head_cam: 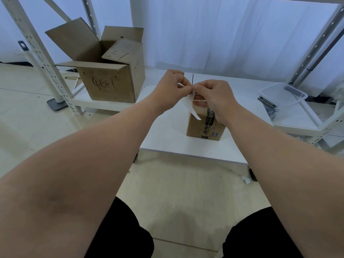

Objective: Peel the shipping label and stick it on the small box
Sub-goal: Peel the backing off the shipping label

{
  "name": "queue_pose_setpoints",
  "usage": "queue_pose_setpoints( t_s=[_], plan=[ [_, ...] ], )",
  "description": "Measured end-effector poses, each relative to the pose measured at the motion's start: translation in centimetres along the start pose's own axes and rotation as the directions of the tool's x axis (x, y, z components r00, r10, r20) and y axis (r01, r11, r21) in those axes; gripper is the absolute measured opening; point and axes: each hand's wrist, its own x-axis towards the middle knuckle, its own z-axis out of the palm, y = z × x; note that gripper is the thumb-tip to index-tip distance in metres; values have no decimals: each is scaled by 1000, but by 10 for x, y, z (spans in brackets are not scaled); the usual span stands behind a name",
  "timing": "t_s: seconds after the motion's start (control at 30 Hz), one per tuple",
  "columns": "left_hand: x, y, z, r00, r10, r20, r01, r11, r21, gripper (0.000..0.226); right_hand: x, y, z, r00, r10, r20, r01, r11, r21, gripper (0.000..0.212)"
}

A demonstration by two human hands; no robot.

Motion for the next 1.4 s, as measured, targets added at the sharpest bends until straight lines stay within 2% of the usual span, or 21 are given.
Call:
queue_pose_setpoints(
  t_s=[0.27, 0.53, 0.87, 1.03, 1.17, 1.3, 1.4],
  plan=[
    [1, 1, -2, 1000, 19, -10, -19, 1000, -17, 13, 3, 0, 0, 1000, 4, -27, -3, 999, 35, 17],
    [0, -2, -3, 1000, -8, -9, 7, 992, -125, 8, 4, 1, 2, 999, -30, -13, 31, 999, 28, 14],
    [1, -1, -1, 997, -23, -67, 17, 995, -99, 7, 3, 1, 6, 995, -100, 0, 99, 988, -123, 15],
    [0, 0, 0, 997, -31, -72, 24, 995, -98, 14, 4, 0, 8, 989, -133, -62, 121, 980, -160, 11],
    [-1, -2, -1, 998, -16, -61, 11, 996, -84, 18, 6, 1, 8, 979, -193, -63, 166, 942, -291, 12],
    [0, -3, -2, 998, -12, -66, 7, 997, -79, 15, 6, 2, 9, 978, -202, -50, 175, 929, -326, 14],
    [-1, -4, -2, 998, -23, -53, 19, 996, -84, 13, 5, 1, 8, 963, -268, -20, 233, 868, -439, 13]
  ],
)
